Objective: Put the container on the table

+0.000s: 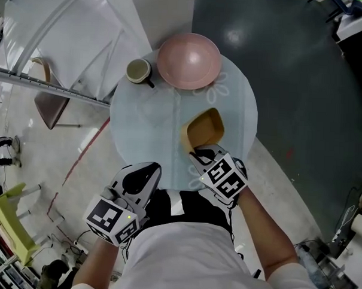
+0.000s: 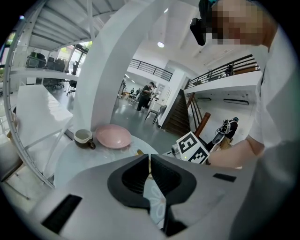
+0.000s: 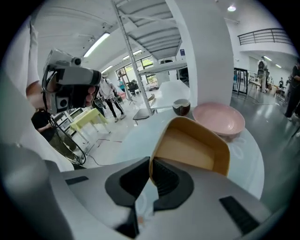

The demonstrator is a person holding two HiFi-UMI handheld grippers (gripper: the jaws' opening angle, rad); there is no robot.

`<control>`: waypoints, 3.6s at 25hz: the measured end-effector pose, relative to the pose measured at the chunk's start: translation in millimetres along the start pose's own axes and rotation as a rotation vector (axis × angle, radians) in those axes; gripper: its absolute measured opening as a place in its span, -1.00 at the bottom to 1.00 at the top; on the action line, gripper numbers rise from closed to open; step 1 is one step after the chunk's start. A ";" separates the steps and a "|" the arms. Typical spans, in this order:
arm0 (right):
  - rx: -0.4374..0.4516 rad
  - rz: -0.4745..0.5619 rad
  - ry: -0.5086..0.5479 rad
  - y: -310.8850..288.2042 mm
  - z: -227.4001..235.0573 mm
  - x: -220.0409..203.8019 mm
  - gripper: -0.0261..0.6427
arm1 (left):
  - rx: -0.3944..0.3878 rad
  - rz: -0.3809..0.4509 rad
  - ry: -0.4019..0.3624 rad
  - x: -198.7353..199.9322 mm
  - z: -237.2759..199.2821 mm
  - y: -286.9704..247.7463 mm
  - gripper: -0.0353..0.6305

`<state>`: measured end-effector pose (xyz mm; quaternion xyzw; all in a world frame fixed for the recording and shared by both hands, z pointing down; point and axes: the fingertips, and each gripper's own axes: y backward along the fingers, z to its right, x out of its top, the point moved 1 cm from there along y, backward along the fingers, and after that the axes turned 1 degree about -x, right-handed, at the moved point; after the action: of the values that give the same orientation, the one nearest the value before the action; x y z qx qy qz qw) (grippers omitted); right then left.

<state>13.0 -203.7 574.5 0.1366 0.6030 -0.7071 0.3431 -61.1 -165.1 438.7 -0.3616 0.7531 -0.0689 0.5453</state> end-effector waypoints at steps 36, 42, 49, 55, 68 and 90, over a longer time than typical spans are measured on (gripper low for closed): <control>-0.110 -0.352 0.127 -104.1 -29.6 -38.6 -0.78 | 0.030 0.009 0.059 -40.5 -49.0 57.5 -0.79; -0.121 -0.328 0.139 -100.8 -33.9 -35.4 -0.64 | 0.021 0.004 0.054 -44.3 -45.3 58.1 -0.79; -0.145 -0.230 0.122 -75.8 -36.4 -14.7 -0.64 | 0.016 0.018 0.030 -36.9 -40.5 60.3 -0.79; -0.187 -0.107 0.082 -39.6 -31.8 13.1 -0.64 | 0.008 0.037 -0.006 -23.9 -33.2 64.3 -0.79; -0.245 0.125 -0.009 29.8 -40.2 62.0 -0.75 | -0.024 0.078 -0.102 9.2 -11.1 71.4 -0.79; -0.354 0.391 -0.067 111.6 -62.5 102.5 -0.84 | -0.084 0.136 -0.213 42.4 8.7 95.0 -0.79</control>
<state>-2.8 -181.5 412.8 0.1648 0.6677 -0.5151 0.5115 -104.3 -119.6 355.2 -0.3373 0.7159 0.0387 0.6101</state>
